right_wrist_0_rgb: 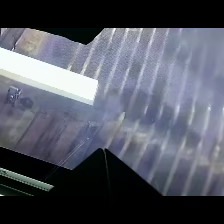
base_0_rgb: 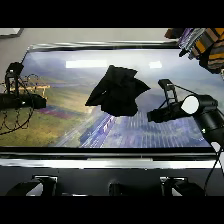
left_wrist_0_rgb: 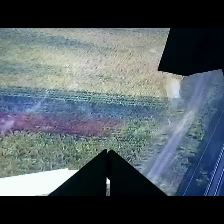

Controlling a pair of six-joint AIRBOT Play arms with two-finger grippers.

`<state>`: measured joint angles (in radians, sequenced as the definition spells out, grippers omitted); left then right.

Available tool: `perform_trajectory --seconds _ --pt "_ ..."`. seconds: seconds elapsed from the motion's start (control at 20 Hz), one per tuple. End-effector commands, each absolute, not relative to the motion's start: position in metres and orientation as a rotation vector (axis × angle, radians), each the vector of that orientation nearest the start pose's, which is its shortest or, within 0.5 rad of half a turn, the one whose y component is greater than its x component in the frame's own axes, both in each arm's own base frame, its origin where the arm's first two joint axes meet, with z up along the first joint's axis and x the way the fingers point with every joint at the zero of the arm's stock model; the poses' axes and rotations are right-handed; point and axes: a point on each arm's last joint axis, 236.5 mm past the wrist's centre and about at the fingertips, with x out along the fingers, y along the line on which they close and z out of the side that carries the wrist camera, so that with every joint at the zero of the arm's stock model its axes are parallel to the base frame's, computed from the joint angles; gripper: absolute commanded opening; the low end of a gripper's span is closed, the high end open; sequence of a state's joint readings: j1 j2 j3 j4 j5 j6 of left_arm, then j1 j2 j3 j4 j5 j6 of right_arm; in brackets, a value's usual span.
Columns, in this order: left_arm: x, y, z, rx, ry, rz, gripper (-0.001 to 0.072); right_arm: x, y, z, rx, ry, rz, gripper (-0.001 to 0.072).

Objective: Fold the clothes and pants, and hang the long-sleeved shirts on hangers.

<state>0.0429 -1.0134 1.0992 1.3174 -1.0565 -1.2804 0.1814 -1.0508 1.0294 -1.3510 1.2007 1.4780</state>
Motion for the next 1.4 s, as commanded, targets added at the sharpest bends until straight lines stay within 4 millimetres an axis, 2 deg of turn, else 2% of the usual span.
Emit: perform_trajectory --seconds 0.0,0.5,0.55,0.6,0.65,0.7,0.75,0.85,0.95,1.15,1.25,1.35 --pt "0.378 -0.035 0.102 0.026 0.932 -0.239 0.0022 0.321 0.108 0.044 0.004 1.220 0.345 0.0029" --pt "0.379 -0.035 0.102 0.021 0.934 -0.237 0.0024 0.321 0.108 0.044 0.004 1.220 0.345 0.0030" --pt "0.381 -0.035 0.101 0.021 0.930 -0.235 0.0047 0.321 0.108 0.044 0.004 1.220 0.345 0.0030" --pt "0.387 -0.034 0.100 0.000 0.920 -0.221 0.0210 0.321 0.108 0.044 0.004 1.220 0.345 0.0030" --pt "0.389 -0.036 0.095 -0.095 0.939 -0.185 0.0546 0.321 0.108 0.044 0.004 1.220 0.345 0.0030" --pt "0.396 -0.039 0.090 -0.194 0.945 -0.153 0.0720 0.321 0.108 0.044 0.004 1.220 0.345 0.0030" --pt "0.404 -0.049 0.080 -0.307 0.964 -0.147 0.0720 0.321 0.108 0.044 0.004 1.220 0.345 0.0030" --pt "0.419 -0.082 0.054 -0.507 1.026 -0.212 0.0720 0.321 0.108 0.044 0.004 1.220 0.345 0.0030" --pt "0.438 -0.113 0.022 -0.703 1.079 -0.241 0.0720 0.321 0.108 0.044 0.004 1.220 0.345 0.0030" --pt "0.462 -0.149 -0.048 -0.842 1.143 -0.198 0.0720 0.321 0.108 0.044 0.004 1.220 0.345 0.0030" --pt "0.469 -0.166 -0.068 -0.907 1.146 -0.180 0.0720 0.321 0.108 0.044 0.004 1.220 0.345 0.0030" --pt "0.474 -0.179 -0.080 -0.926 1.134 -0.181 0.0720 0.321 0.108 0.044 0.004 1.220 0.345 0.0030"
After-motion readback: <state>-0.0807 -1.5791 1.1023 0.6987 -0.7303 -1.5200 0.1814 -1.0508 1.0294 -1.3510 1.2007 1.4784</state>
